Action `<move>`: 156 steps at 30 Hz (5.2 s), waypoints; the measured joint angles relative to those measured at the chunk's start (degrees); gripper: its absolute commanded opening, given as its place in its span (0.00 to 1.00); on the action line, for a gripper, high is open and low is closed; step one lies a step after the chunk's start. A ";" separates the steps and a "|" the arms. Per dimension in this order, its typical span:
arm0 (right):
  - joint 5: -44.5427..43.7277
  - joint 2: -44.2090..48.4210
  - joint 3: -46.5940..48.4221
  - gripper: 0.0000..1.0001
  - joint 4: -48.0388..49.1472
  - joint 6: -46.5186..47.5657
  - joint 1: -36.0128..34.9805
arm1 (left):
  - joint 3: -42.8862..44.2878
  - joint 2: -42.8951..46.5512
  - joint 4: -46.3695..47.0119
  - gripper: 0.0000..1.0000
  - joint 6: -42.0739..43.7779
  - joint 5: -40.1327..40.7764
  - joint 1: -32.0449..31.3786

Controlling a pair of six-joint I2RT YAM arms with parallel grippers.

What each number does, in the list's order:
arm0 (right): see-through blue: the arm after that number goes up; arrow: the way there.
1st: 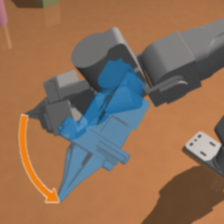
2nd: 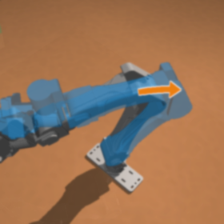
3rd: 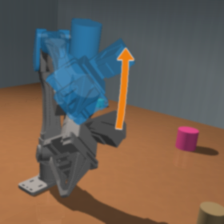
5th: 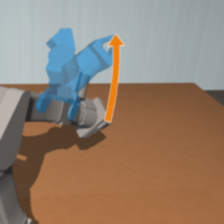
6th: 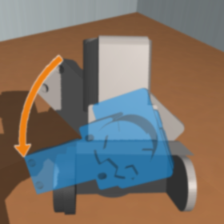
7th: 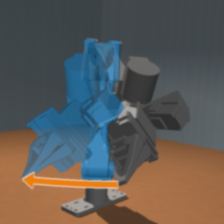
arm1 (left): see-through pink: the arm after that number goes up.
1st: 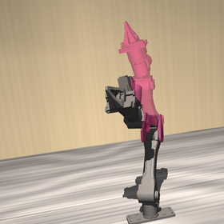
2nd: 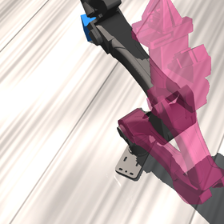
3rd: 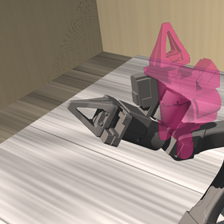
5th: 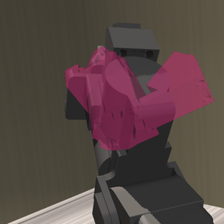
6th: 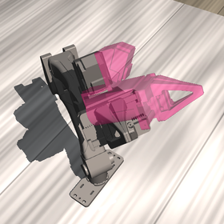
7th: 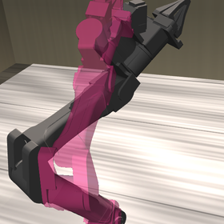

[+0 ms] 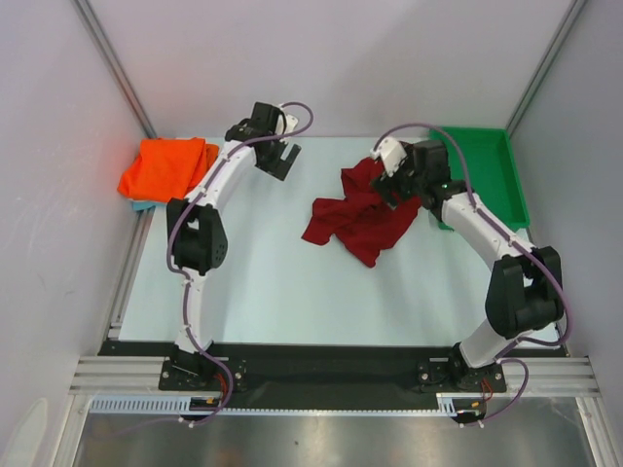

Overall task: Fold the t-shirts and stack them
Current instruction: Flatten the tshirt out

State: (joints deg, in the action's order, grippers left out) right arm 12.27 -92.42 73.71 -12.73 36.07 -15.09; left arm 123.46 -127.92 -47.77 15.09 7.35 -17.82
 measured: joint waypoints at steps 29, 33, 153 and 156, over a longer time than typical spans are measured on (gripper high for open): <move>5.38 -17.68 -1.95 0.02 -6.32 3.23 -18.80 | -25.20 19.19 3.26 1.00 -0.13 -2.64 4.92; 2.12 -17.97 1.22 0.00 -8.79 2.60 -19.39 | -30.60 23.78 4.28 1.00 -0.17 -3.19 5.29; -7.69 17.16 -3.48 0.00 -17.20 -1.86 -4.11 | -45.94 30.53 6.99 0.97 -2.56 -19.12 15.43; -6.10 17.25 -5.55 0.00 -17.49 -3.23 -4.96 | -39.54 22.21 4.83 0.96 -2.62 -22.53 15.21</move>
State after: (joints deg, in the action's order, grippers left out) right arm 6.17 -75.18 68.16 -30.22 32.84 -20.05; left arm 83.92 -105.71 -42.94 12.47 -15.18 -2.61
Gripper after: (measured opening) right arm 0.010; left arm 0.971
